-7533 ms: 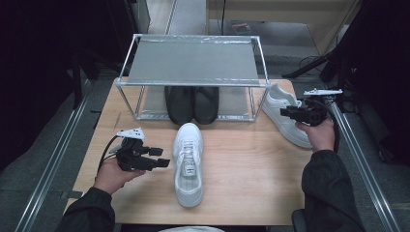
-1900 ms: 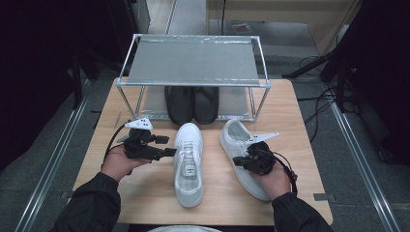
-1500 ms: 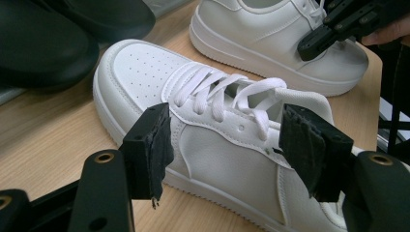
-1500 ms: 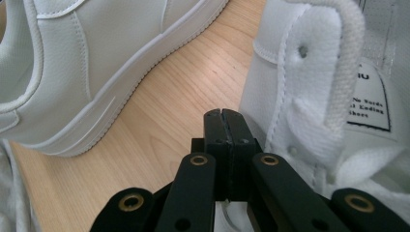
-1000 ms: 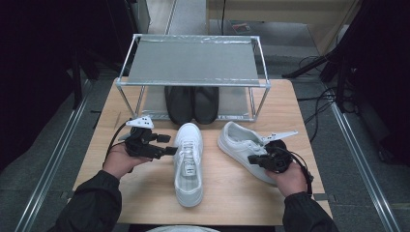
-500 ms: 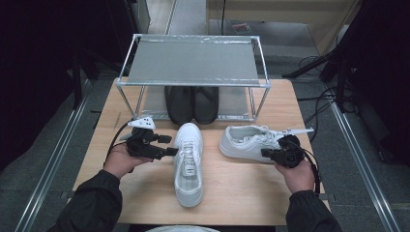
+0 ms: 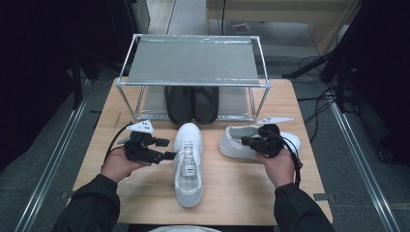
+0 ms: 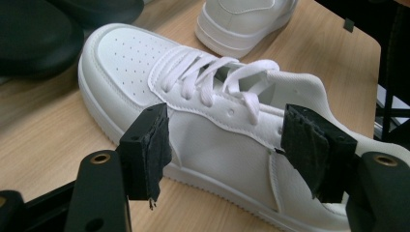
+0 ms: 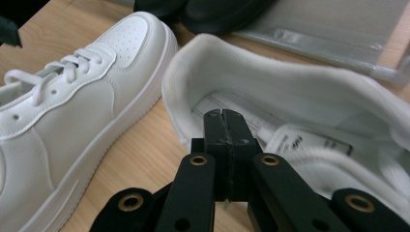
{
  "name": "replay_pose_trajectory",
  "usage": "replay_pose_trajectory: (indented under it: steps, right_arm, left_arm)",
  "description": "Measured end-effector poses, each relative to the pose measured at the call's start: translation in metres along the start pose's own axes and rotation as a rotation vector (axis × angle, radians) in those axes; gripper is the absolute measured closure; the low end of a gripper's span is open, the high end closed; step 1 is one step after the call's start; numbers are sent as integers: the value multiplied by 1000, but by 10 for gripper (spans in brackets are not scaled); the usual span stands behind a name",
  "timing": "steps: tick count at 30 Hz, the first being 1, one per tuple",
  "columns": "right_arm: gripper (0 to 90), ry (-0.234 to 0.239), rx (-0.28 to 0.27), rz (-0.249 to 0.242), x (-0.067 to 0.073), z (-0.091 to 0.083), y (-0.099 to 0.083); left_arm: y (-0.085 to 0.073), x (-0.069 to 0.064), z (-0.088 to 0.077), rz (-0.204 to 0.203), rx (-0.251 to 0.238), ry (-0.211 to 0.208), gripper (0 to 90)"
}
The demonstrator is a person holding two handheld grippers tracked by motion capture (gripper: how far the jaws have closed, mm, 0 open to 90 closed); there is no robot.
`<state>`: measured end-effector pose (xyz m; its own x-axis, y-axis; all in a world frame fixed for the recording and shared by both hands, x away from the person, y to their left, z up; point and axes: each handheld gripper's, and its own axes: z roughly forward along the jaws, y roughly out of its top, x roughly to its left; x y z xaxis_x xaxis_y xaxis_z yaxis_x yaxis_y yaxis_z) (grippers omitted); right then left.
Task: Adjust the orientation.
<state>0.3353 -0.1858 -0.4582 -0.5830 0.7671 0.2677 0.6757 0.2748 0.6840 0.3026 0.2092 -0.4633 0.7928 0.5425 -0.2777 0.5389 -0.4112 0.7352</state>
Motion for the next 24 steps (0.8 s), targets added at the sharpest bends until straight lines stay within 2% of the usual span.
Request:
replay_pose_trajectory:
  steps: [7,12,17,19,24]
  right_arm:
    - [900,14,34,-32,3,21,11]
    - [900,4,65,-50,5,31,15]
    - [900,3,87,-70,6,38,16]
    - [900,2,91,-55,6,39,15]
    - [900,-3,81,-77,9,38,10]
  left_arm:
    - [-13,-6,-12,-23,-9,32,341]
    - [-22,-6,-22,-49,-25,56,341]
    - [-26,-6,-26,-61,-34,72,341]
    - [-26,-6,-27,-65,-38,71,340]
    - [-25,-4,-25,-66,-36,62,334]
